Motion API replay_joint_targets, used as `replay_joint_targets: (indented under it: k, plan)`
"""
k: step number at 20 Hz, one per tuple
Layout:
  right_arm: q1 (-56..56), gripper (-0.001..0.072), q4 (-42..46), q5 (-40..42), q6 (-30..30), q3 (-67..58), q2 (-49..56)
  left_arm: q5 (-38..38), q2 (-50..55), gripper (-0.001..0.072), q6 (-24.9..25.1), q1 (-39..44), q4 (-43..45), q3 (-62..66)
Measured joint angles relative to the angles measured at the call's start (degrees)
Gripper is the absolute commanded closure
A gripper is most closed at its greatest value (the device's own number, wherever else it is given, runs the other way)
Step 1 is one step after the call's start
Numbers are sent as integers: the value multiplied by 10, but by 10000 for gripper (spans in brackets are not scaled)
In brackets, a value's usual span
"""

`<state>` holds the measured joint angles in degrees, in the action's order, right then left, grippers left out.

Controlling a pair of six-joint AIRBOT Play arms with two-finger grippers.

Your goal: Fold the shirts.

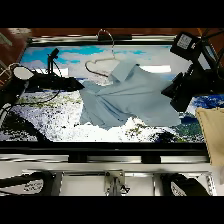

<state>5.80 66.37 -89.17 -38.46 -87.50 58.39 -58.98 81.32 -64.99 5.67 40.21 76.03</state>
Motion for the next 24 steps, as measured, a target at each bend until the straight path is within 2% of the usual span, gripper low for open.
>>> replay_joint_targets:
  k: [3, 10, 14, 16, 18, 22, 23, 24]
  plan:
    - [0, 627, 7, -41, -9, 0, 0, -2, -19, 655, -2, -10, 13, 0]
    - [0, 627, 5, -86, -30, 0, 0, -71, -54, 655, -27, -10, 89, 0]
    - [0, 627, 51, -78, -61, 0, 0, -149, -64, 655, -38, 41, 102, -29]
    - [0, 627, 71, -60, -88, 0, 0, -162, -70, 654, -49, 89, 106, -73]
    - [0, 627, 83, -47, -115, 0, 0, -147, -74, 654, -59, 150, 102, -123]
    - [0, 627, 92, -50, -161, 0, 0, -25, -70, 650, -91, 275, 76, -192]
    - [0, 627, 92, -55, -168, 0, 0, 10, -65, 636, -99, 301, 73, -200]
    - [0, 627, 92, -63, -174, 0, 0, 40, -61, 554, -108, 320, 70, -205]
